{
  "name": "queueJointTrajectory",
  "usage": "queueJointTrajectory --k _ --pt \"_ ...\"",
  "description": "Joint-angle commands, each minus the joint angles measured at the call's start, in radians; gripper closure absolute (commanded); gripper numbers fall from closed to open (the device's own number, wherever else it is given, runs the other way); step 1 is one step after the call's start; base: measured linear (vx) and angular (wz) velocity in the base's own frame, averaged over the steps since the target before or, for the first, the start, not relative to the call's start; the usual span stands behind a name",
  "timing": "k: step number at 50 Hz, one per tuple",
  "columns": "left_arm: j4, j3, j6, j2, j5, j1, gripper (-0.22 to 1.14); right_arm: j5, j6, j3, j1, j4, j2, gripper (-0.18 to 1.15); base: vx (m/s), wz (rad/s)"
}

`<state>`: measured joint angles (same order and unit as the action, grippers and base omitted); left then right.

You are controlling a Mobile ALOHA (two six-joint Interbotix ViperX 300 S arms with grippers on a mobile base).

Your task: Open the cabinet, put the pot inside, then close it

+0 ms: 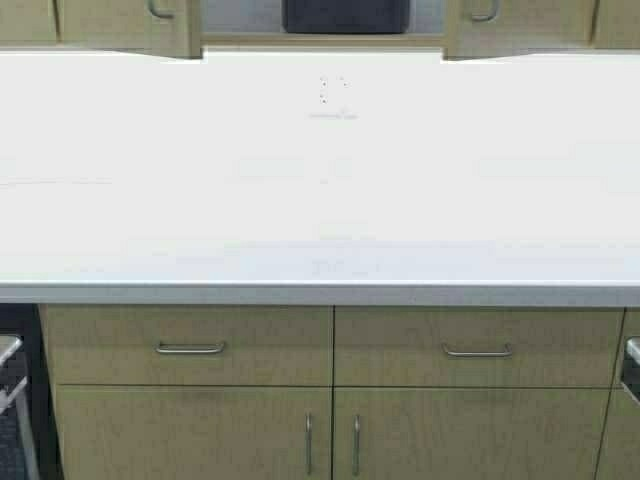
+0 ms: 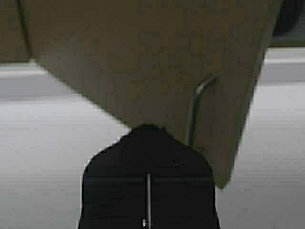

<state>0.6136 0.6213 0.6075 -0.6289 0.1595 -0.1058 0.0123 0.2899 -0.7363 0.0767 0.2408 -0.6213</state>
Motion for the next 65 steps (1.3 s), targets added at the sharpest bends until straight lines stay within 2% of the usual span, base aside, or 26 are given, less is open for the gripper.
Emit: queueJointTrajectory --k 1,17,33,46,56,65 --pt "-0.003 -0.11 0.014 0.061 0.0 -0.046 0.89 0.034 0.005 0.012 0.038 -0.003 -0.008 0.91 0.06 -0.02" --pt "-0.003 -0.383 -0.005 0.336 0.031 -0.155 0.89 0.089 0.003 0.0 0.078 -0.003 -0.008 0.91 0.1 -0.01" --pt "-0.003 -0.549 -0.052 0.548 0.038 -0.212 0.89 0.098 -0.002 -0.006 0.078 0.002 0.002 0.91 0.13 0.01" --pt "-0.003 -0.41 -0.044 0.451 -0.038 -0.219 0.89 0.089 -0.005 0.021 0.078 0.011 0.021 0.91 0.08 0.03" --pt "-0.003 -0.31 -0.038 0.393 -0.064 -0.253 0.89 0.072 -0.005 0.123 0.103 0.015 0.11 0.91 0.06 0.07" --pt "-0.003 -0.299 -0.038 0.382 -0.08 -0.267 0.89 0.072 -0.003 0.249 0.118 0.015 0.221 0.91 0.08 0.06"
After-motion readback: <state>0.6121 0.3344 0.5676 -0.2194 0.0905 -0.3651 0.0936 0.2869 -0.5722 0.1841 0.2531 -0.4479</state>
